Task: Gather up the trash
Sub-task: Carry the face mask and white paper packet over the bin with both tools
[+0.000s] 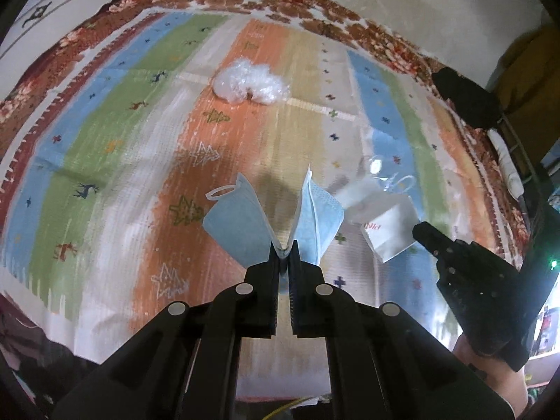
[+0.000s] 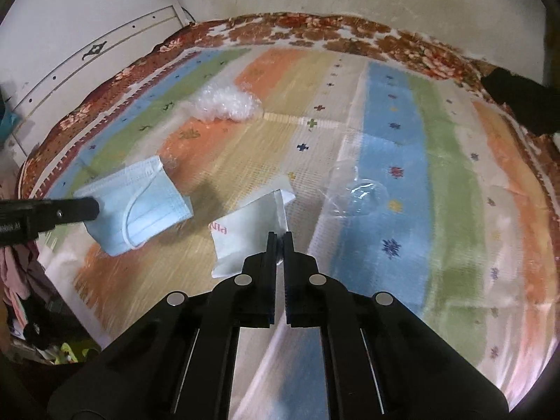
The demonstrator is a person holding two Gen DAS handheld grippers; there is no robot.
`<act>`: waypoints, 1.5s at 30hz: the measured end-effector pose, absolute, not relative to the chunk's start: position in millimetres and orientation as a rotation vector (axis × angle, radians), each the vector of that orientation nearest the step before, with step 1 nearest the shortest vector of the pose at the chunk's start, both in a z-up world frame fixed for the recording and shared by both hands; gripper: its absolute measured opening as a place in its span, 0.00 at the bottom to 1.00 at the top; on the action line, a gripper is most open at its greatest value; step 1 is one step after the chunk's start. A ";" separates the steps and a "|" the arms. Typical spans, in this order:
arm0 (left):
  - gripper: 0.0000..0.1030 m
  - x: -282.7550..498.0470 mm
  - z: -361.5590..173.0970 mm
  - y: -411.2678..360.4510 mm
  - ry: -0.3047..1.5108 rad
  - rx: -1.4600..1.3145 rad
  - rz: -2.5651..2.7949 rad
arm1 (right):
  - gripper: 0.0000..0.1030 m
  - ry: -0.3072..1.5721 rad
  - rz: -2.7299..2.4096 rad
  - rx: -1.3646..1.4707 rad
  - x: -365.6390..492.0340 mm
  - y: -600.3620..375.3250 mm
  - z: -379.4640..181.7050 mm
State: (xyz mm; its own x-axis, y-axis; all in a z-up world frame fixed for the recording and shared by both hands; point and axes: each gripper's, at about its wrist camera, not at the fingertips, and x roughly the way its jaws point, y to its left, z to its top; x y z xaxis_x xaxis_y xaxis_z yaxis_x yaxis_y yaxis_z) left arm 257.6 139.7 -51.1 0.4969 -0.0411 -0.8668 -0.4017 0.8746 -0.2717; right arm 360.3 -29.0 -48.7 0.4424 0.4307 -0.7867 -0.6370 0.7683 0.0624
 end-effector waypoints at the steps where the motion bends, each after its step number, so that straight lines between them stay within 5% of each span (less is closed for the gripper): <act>1: 0.04 253.8 -45.1 136.3 1.025 -0.471 0.227 | 0.02 0.889 0.675 -0.247 356.8 -33.7 -44.2; 21: 0.04 181.2 25.8 94.6 0.850 -0.480 0.091 | 0.02 0.732 0.732 -0.132 271.9 -90.2 37.8; 45: 0.04 94.3 35.9 48.1 0.749 -0.466 -0.014 | 0.02 0.676 0.735 -0.085 170.2 -161.3 52.4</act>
